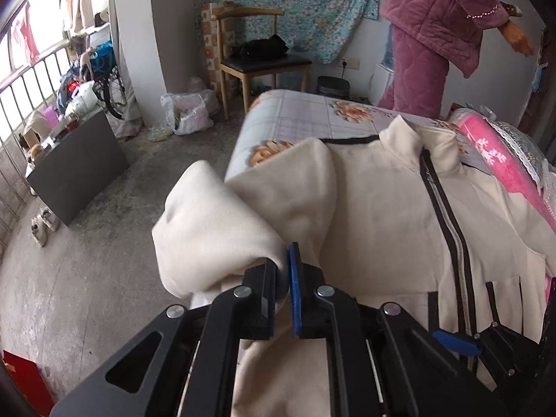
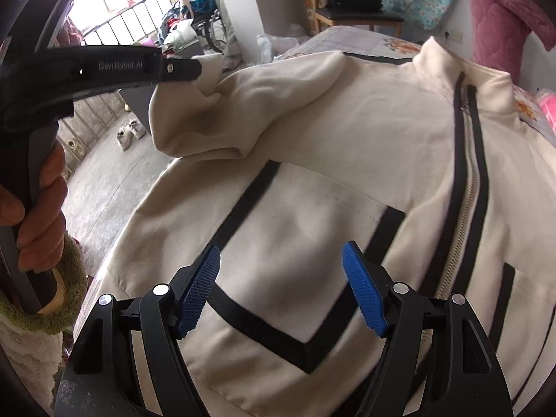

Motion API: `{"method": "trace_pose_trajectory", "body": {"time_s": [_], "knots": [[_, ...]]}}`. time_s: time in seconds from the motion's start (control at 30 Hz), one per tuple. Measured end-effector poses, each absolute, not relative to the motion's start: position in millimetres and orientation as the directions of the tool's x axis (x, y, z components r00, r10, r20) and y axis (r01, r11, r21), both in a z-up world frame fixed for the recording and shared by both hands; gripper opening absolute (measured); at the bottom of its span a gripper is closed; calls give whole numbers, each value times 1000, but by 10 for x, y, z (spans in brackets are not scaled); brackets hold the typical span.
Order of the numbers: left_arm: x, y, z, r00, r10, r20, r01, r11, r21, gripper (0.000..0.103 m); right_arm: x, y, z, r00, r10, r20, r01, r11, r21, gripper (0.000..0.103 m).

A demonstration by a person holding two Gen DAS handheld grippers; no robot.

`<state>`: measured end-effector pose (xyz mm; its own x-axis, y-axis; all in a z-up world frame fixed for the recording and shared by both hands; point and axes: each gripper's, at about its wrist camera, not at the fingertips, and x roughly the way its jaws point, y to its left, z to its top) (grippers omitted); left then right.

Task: Fold large clothes
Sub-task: 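Lift the held sleeve with the left gripper and carry it across the jacket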

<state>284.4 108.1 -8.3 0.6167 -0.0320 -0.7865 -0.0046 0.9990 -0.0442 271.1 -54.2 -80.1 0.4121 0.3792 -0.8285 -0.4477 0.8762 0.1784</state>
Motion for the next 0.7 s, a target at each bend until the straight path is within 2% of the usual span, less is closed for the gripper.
{"method": "trace_pose_trajectory", "body": {"time_s": [0.03,0.1,0.17,0.2,0.27,0.33,0.43,0.53,0.7], "knots": [[2829,1078,-159,589,-71,-805,-3,996,-90,16,2687,-597,-805,413,365,-835,-434,884,172,68],[2748,1109,-258,567,-136,-813,-11,985,-172,38,2653,-692,-785,420,351,-837,-411,896,169,68],[2594,1176,-219,596,-185,-781,-13,971,-239,46,2623,-773,-734,437,336,-834,-396,905,157,68],[2512,1215,-181,612,-207,-764,-11,963,-270,53,2614,-804,-704,449,328,-831,-393,908,146,68],[2326,1308,-105,647,-245,-723,-8,945,-327,59,2629,-865,-630,463,321,-827,-389,911,135,68],[2141,1430,-43,672,-280,-685,-3,925,-381,60,2671,-910,-526,475,324,-818,-388,912,136,68],[1905,1601,-18,707,-264,-656,-34,914,-405,60,2729,-932,-284,515,337,-788,-401,907,126,64],[1773,1808,-102,713,-233,-661,-114,892,-438,60,2823,-823,-38,530,385,-755,-448,884,136,60],[1632,2213,-283,719,-226,-658,-229,817,-530,59,2905,-387,112,486,445,-752,-552,823,131,60]]}}
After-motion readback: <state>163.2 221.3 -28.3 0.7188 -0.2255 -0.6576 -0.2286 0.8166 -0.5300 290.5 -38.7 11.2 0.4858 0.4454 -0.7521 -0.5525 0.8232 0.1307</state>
